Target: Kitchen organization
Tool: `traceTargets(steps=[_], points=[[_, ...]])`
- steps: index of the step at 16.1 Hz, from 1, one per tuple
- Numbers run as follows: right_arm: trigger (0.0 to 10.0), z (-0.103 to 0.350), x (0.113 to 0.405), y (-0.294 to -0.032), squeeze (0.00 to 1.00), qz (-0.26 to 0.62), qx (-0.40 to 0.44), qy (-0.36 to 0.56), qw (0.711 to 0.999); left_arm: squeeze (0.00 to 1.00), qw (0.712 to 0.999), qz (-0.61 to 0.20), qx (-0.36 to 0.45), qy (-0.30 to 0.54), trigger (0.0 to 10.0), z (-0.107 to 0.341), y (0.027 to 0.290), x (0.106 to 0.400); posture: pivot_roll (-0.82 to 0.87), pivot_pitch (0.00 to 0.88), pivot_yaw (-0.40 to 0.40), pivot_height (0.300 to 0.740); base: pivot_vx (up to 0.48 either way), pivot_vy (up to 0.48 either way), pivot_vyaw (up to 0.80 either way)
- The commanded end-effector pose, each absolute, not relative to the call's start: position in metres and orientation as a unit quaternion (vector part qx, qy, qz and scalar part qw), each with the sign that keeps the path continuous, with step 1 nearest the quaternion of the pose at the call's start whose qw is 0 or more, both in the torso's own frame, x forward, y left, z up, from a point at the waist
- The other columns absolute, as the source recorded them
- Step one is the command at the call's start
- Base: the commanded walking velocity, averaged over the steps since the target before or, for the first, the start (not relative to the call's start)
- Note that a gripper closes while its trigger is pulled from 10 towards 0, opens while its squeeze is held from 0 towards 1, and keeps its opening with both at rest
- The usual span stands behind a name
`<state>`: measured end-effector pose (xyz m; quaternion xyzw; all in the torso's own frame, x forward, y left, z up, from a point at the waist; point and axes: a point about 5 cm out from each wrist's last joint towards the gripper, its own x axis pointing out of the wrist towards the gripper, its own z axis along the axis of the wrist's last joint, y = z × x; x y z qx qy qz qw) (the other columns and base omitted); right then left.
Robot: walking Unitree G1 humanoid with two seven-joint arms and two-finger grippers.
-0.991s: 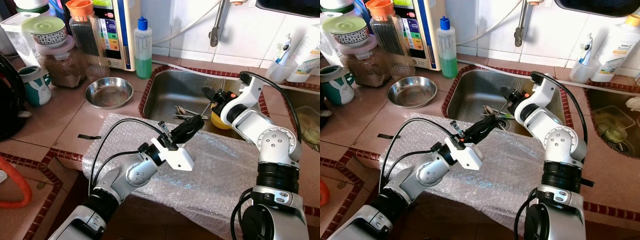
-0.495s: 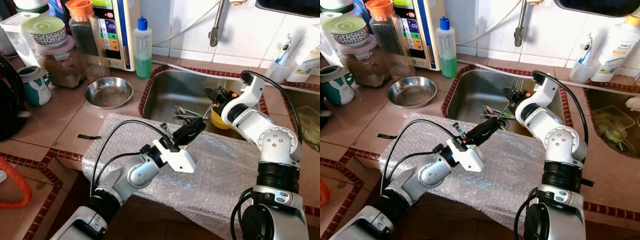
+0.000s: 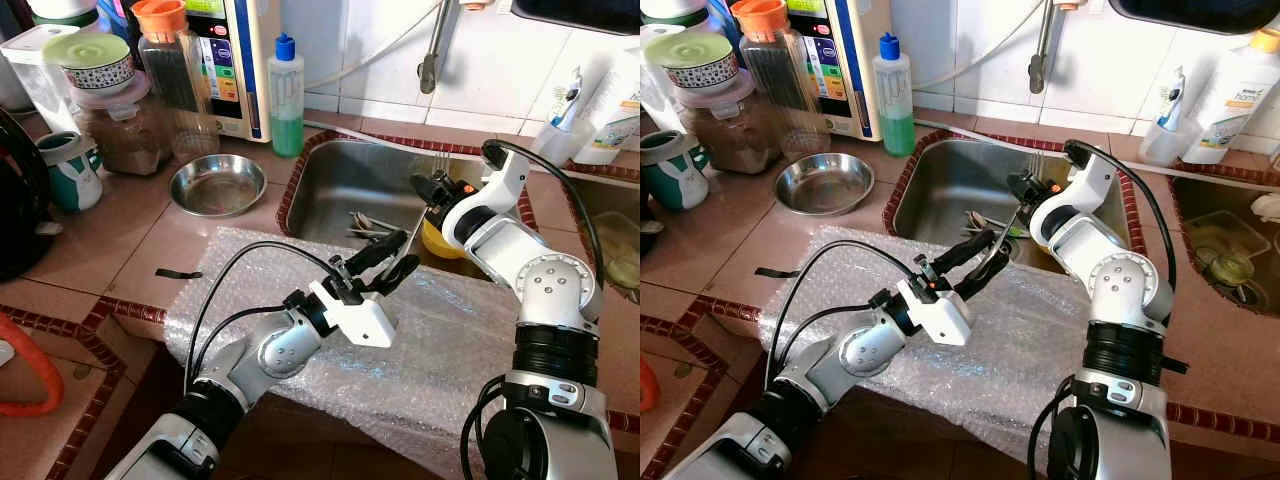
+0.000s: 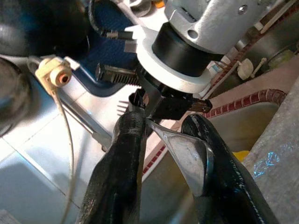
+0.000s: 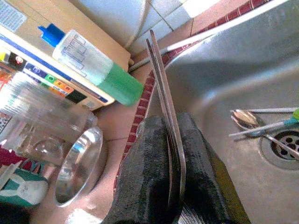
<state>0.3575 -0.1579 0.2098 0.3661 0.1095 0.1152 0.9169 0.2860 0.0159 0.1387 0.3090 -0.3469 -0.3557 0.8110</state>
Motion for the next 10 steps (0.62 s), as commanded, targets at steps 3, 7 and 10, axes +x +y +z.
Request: traceTargets(steps=[3, 7, 10], points=[[0.0, 0.215, 0.366, -0.180, 0.00, 0.061, 0.351, 0.052, 0.933, 1.00, 0.846, -0.318, 0.235, -0.358, 10.0, 0.160, 0.024, 0.290, -0.11, 0.076, 0.007, 0.740, 0.000, 0.000, 0.00], [0.0, 0.231, 0.385, -0.190, 0.00, 0.043, 0.319, -0.017, 0.946, 1.00, 0.867, -0.340, 0.188, -0.312, 10.0, 0.150, 0.028, 0.281, -0.09, 0.081, 0.009, 0.740, 0.000, 0.000, 0.00], [0.0, 0.228, 0.397, -0.196, 0.00, 0.022, 0.244, -0.041, 0.969, 1.00, 0.897, -0.314, 0.152, -0.270, 10.0, 0.144, 0.040, 0.280, -0.05, 0.086, 0.008, 0.740, 0.000, 0.000, 0.00]])
